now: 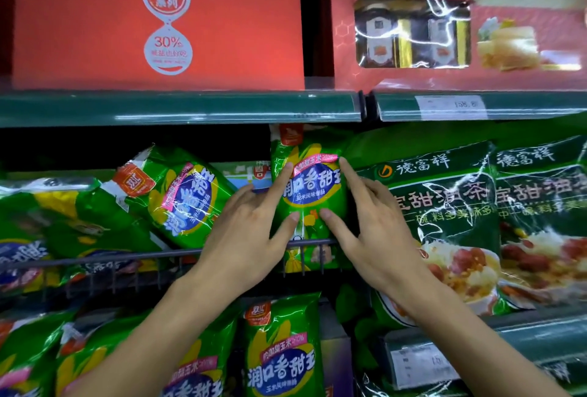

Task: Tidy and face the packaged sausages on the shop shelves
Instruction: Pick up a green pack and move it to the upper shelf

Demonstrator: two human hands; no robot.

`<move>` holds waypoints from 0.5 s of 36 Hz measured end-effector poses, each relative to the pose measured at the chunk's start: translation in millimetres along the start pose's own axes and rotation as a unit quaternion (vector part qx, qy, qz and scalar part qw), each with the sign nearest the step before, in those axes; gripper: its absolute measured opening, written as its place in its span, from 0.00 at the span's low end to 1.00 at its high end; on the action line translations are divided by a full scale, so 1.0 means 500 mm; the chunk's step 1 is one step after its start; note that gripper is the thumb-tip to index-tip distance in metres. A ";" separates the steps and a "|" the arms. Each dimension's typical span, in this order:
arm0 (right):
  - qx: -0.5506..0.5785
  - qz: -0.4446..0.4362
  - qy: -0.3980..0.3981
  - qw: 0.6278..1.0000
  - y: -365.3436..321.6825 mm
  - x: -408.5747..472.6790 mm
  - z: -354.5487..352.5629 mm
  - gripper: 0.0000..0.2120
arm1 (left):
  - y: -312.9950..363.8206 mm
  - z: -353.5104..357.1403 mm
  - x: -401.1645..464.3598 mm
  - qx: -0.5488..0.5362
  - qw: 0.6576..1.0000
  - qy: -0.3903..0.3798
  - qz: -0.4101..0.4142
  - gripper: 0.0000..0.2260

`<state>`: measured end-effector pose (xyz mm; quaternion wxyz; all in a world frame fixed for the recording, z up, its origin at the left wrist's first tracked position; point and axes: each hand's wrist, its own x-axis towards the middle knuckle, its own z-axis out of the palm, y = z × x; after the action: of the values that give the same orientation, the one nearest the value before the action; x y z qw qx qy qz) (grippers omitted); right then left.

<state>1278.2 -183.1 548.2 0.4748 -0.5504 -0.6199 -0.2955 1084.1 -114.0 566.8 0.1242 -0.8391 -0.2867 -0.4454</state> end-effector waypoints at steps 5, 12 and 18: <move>0.190 0.076 0.032 0.978 0.005 0.010 0.003 0.33 | 0.000 -0.004 -0.001 -0.038 0.999 -0.006 -0.015 0.33; 0.254 0.116 0.076 0.957 0.005 0.024 0.001 0.28 | 0.012 -0.005 0.002 0.012 1.000 0.003 -0.027 0.33; 0.109 0.052 0.053 0.991 -0.011 0.009 -0.006 0.31 | 0.002 -0.010 0.009 0.054 0.999 0.000 -0.008 0.33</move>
<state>1273.7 -185.0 554.3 0.5785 -0.5106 -0.5931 -0.2300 1083.6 -115.4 573.4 0.1659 -0.8289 -0.3167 -0.4302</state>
